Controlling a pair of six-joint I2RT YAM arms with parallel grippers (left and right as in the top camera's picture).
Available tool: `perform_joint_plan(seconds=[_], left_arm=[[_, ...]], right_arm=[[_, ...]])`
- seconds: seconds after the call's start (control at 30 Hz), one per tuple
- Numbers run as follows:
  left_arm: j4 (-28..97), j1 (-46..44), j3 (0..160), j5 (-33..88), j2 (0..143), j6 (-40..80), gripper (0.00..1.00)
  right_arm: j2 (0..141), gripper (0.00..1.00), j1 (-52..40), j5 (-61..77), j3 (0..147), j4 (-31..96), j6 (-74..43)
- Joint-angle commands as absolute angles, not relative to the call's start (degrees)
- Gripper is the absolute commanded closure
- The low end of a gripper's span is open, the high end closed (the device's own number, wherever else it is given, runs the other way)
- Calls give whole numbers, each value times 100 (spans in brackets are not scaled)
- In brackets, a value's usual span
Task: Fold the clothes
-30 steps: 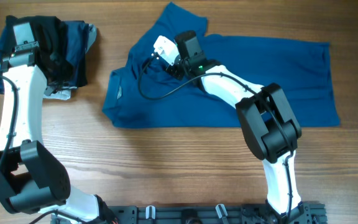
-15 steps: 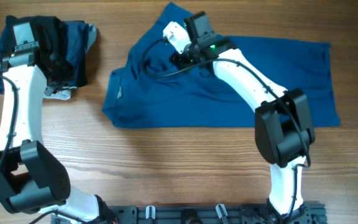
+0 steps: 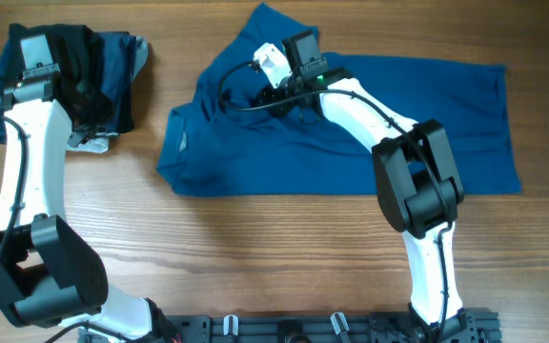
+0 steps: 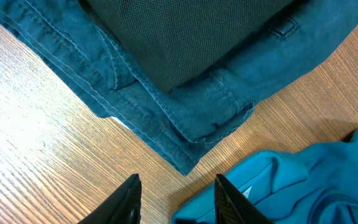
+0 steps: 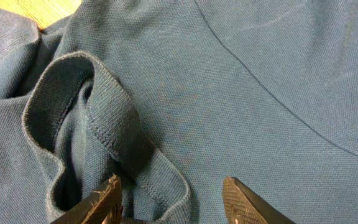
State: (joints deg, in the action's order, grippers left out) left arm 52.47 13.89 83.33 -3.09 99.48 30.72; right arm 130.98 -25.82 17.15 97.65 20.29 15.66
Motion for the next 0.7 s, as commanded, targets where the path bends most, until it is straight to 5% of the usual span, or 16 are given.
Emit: perform_joint_plan(seconds=[0.0, 0.23, 0.47, 0.67], left_arm=[[5247, 1400, 8368, -279, 10003, 3087, 62], [5249, 1400, 8368, -281, 10005, 3087, 62], [5247, 1400, 8368, -281, 10005, 3087, 62], [5247, 1400, 8368, -279, 10005, 3087, 62]], right_arm=[[12440, 49, -2773, 1938, 9793, 2283, 2049], [12442, 82, -3638, 1826, 9786, 2862, 2700], [12993, 95, -3688, 1719, 9786, 2825, 2705], [13294, 95, -3677, 1304, 9786, 2733, 2687]])
